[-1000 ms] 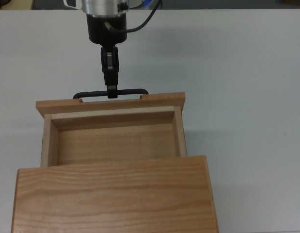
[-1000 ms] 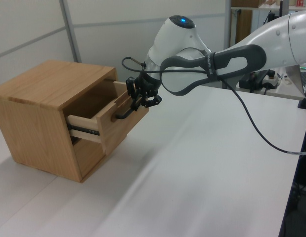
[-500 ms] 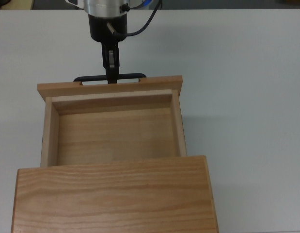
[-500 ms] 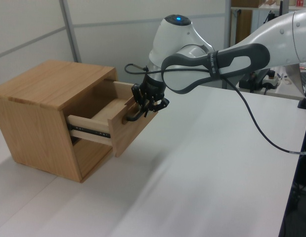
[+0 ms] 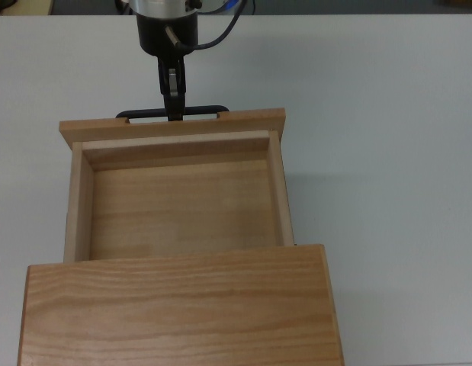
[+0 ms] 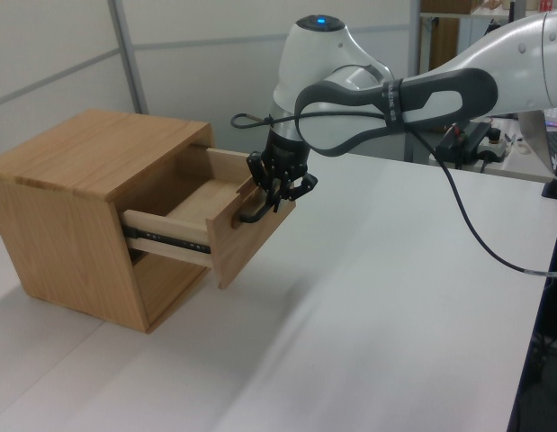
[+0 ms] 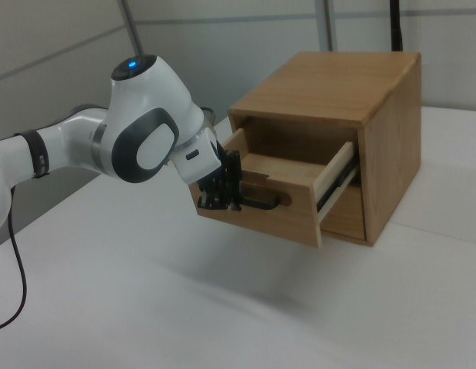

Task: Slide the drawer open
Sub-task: 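Pull the handle outward, sliding the upper drawer out of the cabinet, then open the gripper and lift it up off the handle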

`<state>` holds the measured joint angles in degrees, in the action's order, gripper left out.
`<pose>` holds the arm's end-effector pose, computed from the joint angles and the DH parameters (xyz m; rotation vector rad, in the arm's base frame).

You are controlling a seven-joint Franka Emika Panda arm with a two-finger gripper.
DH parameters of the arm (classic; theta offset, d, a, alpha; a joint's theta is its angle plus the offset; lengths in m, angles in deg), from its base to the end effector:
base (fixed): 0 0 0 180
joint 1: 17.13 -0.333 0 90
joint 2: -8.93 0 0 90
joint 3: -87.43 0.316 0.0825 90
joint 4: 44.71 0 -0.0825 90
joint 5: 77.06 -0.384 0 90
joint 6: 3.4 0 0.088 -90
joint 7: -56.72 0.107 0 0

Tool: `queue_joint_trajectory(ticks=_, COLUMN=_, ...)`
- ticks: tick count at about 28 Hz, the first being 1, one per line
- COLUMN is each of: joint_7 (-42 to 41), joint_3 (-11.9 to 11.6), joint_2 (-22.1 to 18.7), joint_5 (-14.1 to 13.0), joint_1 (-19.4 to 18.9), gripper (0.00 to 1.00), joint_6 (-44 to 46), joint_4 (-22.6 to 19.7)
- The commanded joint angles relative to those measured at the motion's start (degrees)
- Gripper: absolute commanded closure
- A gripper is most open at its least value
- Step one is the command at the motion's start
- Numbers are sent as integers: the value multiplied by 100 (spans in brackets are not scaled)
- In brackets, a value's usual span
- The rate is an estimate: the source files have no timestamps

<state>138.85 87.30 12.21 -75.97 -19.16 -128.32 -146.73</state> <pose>0.6111 0.0196 0.5508 -2.2254 1.8594 -0.3896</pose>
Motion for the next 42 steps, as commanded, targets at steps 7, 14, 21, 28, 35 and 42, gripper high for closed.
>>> queue_joint_trajectory(ticks=7, joint_7=-117, joint_3=-49, joint_2=-258, joint_5=146, joint_1=-8, gripper=100, joint_6=1004, joint_4=138)
queue_joint_trajectory(ticks=14, joint_7=-82, joint_3=-58, joint_2=-258, joint_5=146, joint_1=1, gripper=100, joint_6=1207, joint_4=375)
queue_joint_trajectory(ticks=21, joint_7=-135, joint_3=-58, joint_2=-267, joint_5=164, joint_1=1, gripper=67, joint_6=1321, joint_4=604)
queue_joint_trajectory(ticks=28, joint_7=-135, joint_3=-58, joint_2=-249, joint_5=199, joint_1=1, gripper=0, joint_6=1628, joint_4=771)
queue_joint_trajectory(ticks=35, joint_7=-327, joint_3=-40, joint_2=-267, joint_5=269, joint_1=-8, gripper=0, joint_6=2225, joint_4=1008)
queue_joint_trajectory(ticks=42, joint_7=-1293, joint_3=4, joint_2=-267, joint_5=305, joint_1=-8, gripper=0, joint_6=3052, joint_4=1298)
